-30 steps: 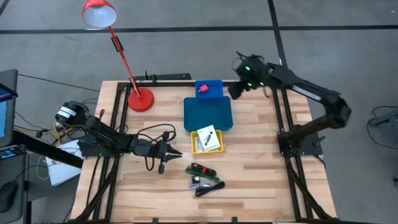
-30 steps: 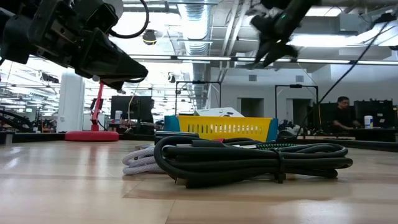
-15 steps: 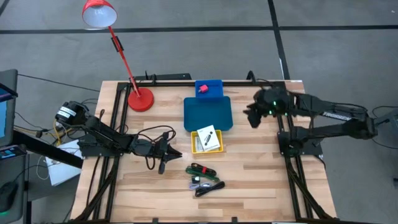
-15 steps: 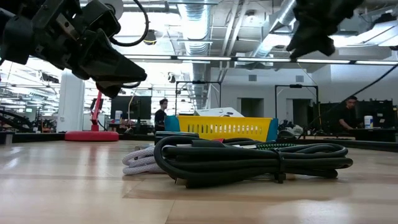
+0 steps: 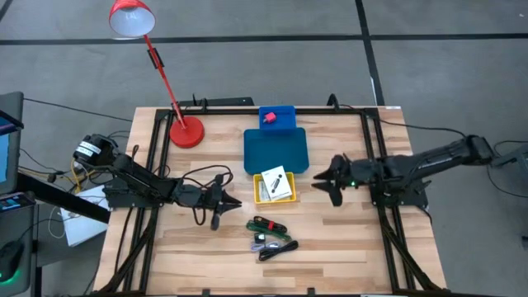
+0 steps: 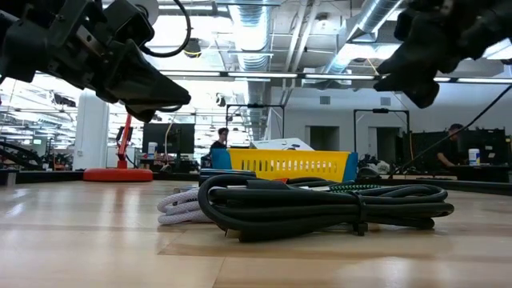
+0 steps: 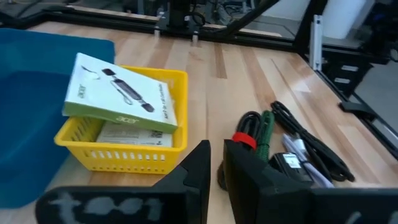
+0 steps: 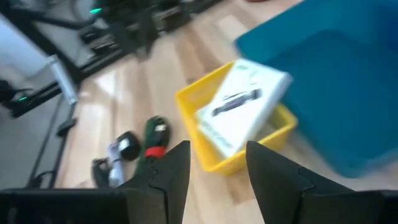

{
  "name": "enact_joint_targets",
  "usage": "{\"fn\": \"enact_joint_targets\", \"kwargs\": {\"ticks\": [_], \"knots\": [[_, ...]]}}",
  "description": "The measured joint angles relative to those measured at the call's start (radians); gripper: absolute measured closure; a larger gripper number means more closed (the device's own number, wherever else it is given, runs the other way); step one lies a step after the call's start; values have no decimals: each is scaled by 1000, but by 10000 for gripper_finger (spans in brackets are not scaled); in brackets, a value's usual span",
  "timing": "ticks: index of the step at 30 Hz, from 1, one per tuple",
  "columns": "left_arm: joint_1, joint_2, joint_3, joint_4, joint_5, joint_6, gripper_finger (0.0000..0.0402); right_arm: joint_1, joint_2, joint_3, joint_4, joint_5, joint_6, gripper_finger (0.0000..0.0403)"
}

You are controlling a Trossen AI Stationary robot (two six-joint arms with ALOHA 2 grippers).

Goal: Pick and place items into bin
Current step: Put the black charger adapter into the top blue basket

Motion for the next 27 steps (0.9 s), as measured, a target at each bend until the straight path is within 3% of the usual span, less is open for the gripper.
{"fn": "enact_joint_targets", "kwargs": {"ticks": [5, 17, 21, 27], "knots": [[0, 0, 0, 0, -2, 5, 370, 113, 43, -45, 138, 50, -2, 256], [0, 0, 0, -46, -43, 32, 370, 294, 166, -46, 184, 314, -37, 261], [0, 0, 0, -40, -43, -44, 370, 320, 201, -46, 184, 383, -37, 260], [0, 0, 0, -29, -24, -200, 370, 341, 223, -46, 175, 386, -37, 265]]}}
